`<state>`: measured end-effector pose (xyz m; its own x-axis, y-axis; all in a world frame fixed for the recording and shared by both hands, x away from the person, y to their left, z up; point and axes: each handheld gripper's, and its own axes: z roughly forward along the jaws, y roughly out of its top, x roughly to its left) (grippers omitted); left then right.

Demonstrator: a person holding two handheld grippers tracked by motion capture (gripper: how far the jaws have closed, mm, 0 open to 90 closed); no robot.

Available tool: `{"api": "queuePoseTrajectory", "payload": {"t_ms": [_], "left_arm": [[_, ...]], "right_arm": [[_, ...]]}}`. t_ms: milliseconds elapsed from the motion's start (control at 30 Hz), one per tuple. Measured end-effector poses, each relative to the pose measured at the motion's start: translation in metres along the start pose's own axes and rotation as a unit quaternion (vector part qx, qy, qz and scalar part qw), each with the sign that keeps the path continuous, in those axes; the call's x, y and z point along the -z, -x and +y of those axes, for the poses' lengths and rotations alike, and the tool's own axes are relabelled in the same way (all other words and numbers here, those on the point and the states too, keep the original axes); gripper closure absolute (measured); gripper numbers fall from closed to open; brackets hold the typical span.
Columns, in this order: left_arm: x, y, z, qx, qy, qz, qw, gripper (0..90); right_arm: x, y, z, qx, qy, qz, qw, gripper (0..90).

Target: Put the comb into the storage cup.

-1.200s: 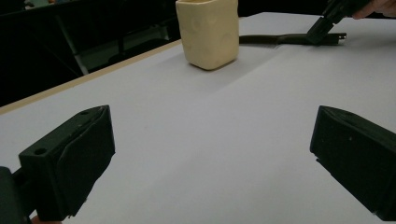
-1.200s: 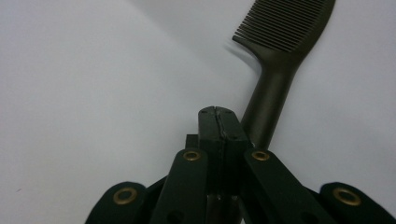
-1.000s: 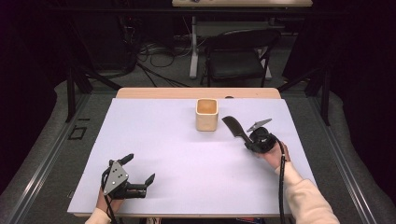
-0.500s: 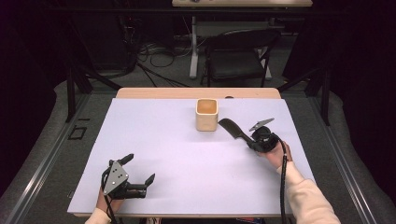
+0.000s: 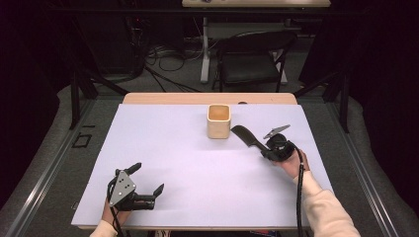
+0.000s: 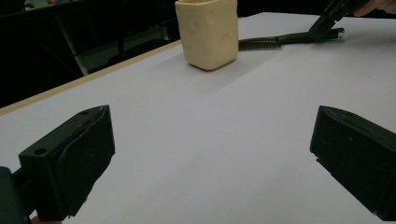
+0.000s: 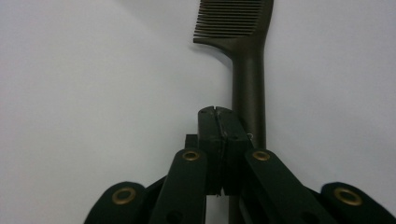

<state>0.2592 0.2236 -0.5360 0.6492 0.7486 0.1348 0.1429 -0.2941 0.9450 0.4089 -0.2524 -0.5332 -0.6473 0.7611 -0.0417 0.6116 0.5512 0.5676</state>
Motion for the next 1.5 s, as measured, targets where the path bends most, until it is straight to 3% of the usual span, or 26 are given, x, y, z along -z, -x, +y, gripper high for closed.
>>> {"api": "queuePoseTrajectory", "payload": {"t_ms": [67,100,200,233,300,367,433,700,1233,1500], "left_arm": [[0.0,0.0,0.0,0.0,0.0,0.0,1.0,0.0],[0.001,0.0,0.0,0.0,0.0,-0.001,1.0,0.0],[0.001,0.0,0.0,-0.001,0.0,-0.001,1.0,0.0],[0.001,0.0,0.0,0.0,0.001,-0.001,1.0,0.0],[0.001,0.0,0.0,0.001,0.001,-0.001,1.0,0.0],[0.001,-0.001,0.0,-0.001,0.001,-0.001,1.0,0.0],[0.001,0.0,0.0,0.0,0.0,-0.002,1.0,0.0],[0.001,0.0,0.0,0.0,0.0,0.0,1.0,0.0],[-0.001,0.0,0.0,0.0,-0.001,0.001,1.0,0.0],[-0.001,0.0,0.0,-0.002,-0.002,0.0,1.0,0.0]], "right_arm": [[0.002,-0.001,0.001,0.001,-0.003,0.003,1.0,80.6],[0.008,-0.003,0.003,-0.001,-0.001,0.008,1.0,72.1],[0.014,-0.004,0.005,0.003,-0.008,0.019,0.9998,66.6],[0.019,-0.006,0.006,-0.002,-0.013,0.018,0.9998,56.9],[0.021,-0.007,0.007,-0.003,-0.017,0.018,0.9997,53.1],[0.021,-0.008,0.007,-0.004,-0.023,0.013,0.9996,42.4],[0.023,-0.008,0.008,-0.003,-0.037,0.012,0.9992,37.4],[0.027,-0.009,0.011,0.0,-0.038,-0.001,0.9993,20.9],[0.037,-0.006,0.025,0.007,-0.049,-0.028,0.9984,6.7],[0.037,0.001,0.035,0.008,-0.063,-0.025,0.9977,0.0]]}}
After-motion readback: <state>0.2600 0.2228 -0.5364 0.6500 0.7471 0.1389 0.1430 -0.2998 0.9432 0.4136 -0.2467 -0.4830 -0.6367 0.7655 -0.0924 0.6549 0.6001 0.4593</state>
